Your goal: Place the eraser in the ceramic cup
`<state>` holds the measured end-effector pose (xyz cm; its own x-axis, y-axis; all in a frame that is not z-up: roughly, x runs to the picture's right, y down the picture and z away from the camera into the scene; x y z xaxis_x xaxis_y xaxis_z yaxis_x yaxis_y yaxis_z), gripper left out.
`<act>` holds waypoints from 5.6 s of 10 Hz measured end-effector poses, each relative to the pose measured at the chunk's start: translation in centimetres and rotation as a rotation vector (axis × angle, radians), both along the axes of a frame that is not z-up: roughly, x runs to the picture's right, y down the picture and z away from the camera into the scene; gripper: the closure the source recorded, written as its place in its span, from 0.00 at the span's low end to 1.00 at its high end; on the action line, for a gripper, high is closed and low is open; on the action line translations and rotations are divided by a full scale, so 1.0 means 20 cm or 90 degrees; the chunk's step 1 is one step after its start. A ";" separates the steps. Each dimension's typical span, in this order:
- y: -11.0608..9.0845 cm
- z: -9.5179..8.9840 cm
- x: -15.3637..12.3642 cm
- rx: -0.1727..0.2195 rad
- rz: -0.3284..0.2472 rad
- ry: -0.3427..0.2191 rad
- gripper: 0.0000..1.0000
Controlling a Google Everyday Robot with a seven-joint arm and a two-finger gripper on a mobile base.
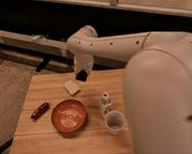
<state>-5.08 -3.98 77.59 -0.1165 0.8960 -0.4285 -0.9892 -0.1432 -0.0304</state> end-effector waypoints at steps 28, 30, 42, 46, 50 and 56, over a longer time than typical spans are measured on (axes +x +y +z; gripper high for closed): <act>0.80 -0.67 0.59 -0.070 0.118 0.097 1.00; 0.80 -0.67 0.58 -0.069 0.116 0.095 1.00; 0.92 -0.69 0.65 -0.095 0.118 0.111 1.00; 0.99 -0.70 0.69 -0.084 0.121 0.116 1.00; 1.06 -0.60 0.70 -0.072 0.121 0.115 1.00; 1.03 -0.45 0.69 -0.053 0.111 0.111 1.00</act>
<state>8.74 16.70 68.63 -0.3448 0.8184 -0.4596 -0.9386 -0.3072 0.1571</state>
